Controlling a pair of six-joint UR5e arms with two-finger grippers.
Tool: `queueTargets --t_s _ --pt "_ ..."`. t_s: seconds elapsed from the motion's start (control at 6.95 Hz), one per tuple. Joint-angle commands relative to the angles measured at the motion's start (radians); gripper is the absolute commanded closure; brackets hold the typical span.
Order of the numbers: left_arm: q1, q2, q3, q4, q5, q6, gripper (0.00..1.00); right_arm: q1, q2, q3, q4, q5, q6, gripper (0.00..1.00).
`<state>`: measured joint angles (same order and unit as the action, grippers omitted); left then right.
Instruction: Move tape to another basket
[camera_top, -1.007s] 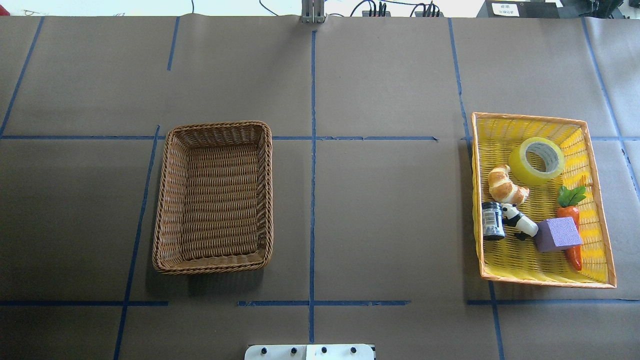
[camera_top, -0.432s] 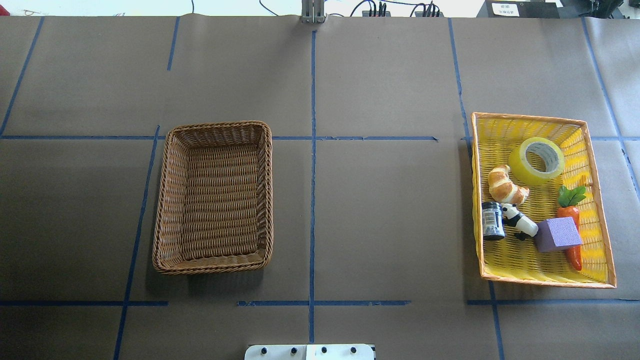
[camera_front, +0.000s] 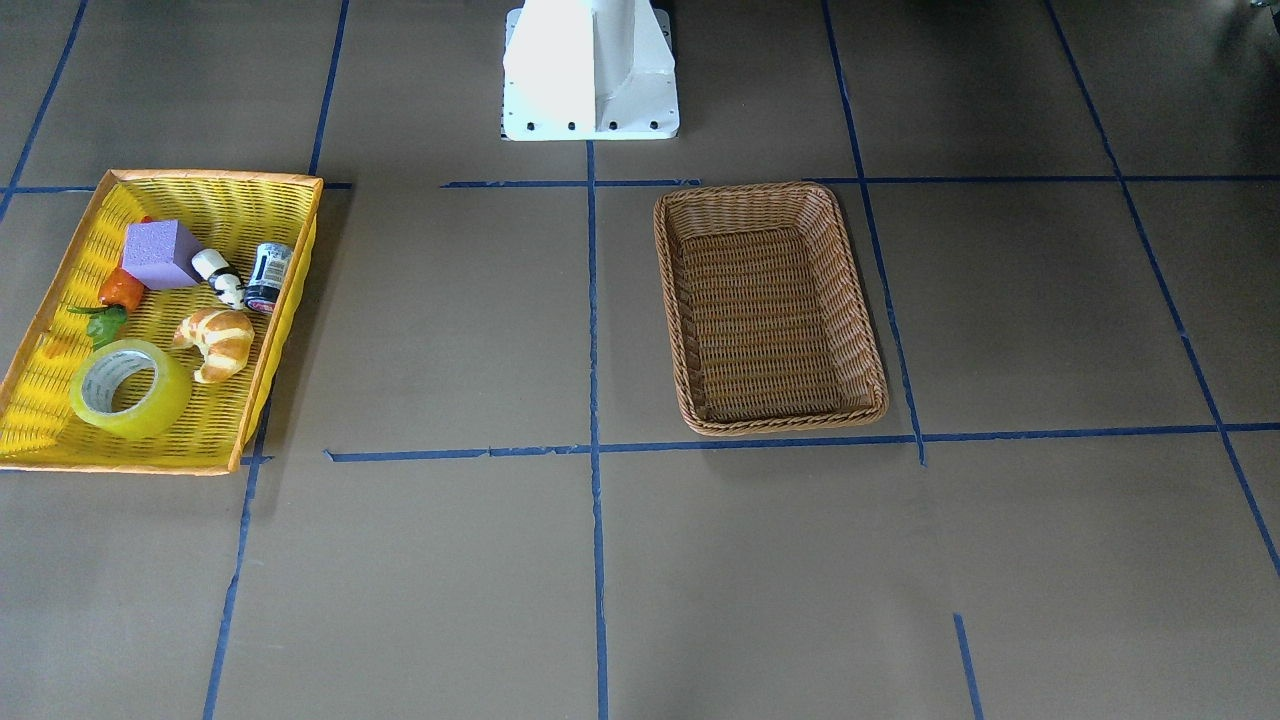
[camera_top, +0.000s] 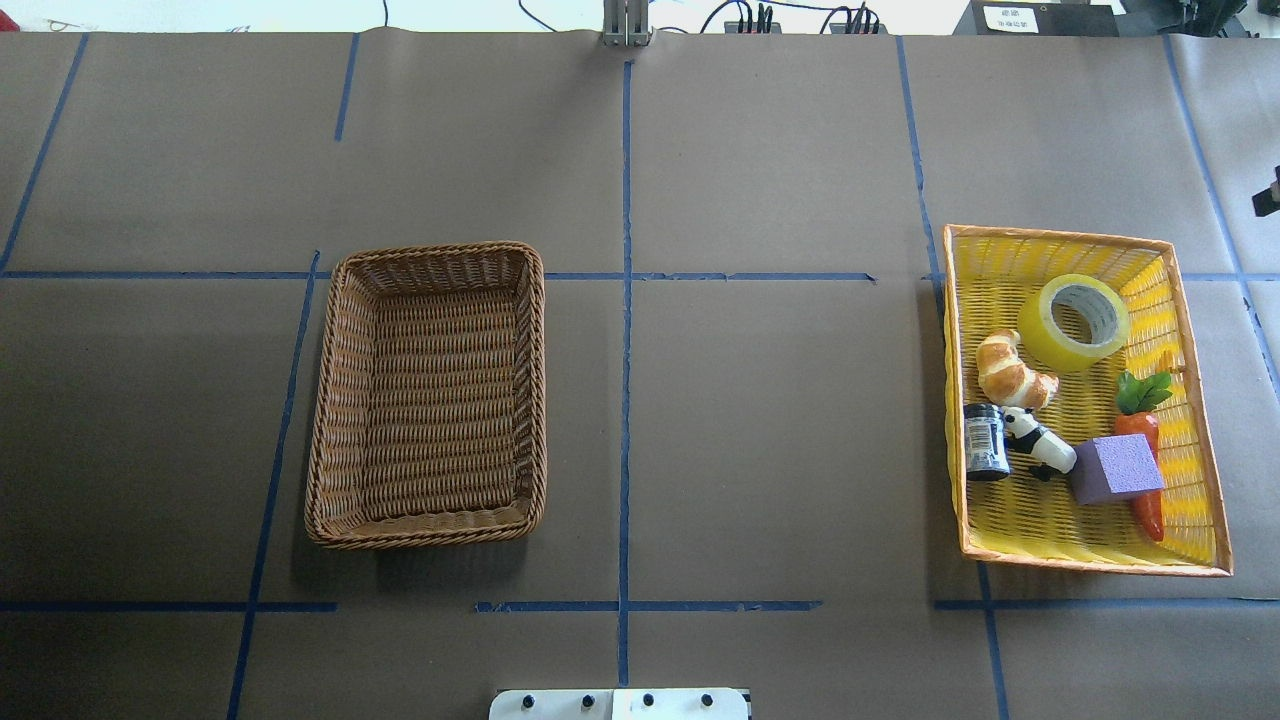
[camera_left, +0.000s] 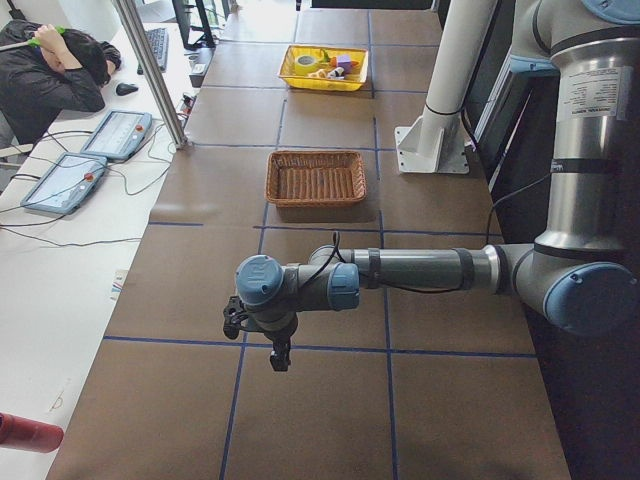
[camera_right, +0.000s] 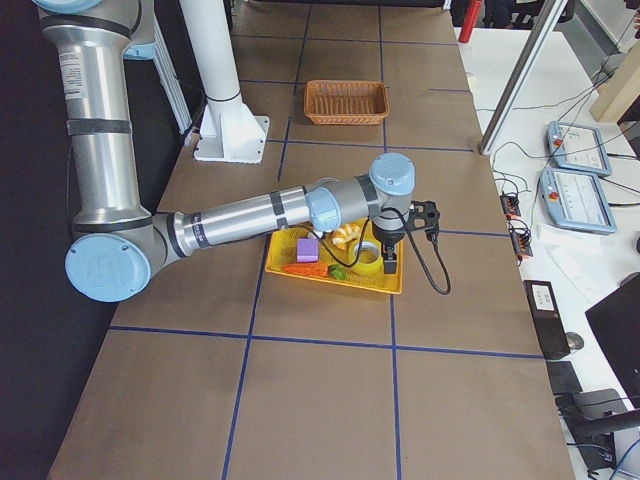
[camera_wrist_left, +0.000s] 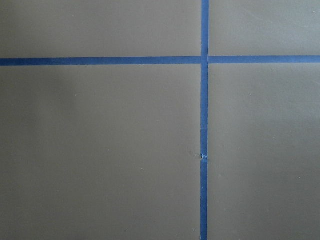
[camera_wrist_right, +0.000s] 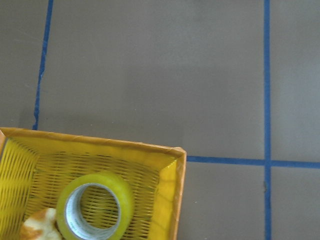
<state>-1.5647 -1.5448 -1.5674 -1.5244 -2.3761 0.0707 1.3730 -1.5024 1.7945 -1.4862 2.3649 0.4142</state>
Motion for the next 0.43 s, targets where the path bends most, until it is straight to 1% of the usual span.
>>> queueTargets --t_s 0.0,0.14,0.29 --pt "0.0 0.002 0.003 -0.002 0.0 0.0 0.0 -0.147 -0.013 0.022 0.096 -0.077 0.22 0.0" --pt "0.0 0.0 0.003 -0.002 0.0 -0.002 0.0 -0.196 -0.041 0.011 0.159 -0.108 0.257 0.0" --pt "0.0 0.0 0.004 -0.002 0.0 -0.002 0.0 -0.248 -0.038 -0.004 0.171 -0.143 0.279 0.0"
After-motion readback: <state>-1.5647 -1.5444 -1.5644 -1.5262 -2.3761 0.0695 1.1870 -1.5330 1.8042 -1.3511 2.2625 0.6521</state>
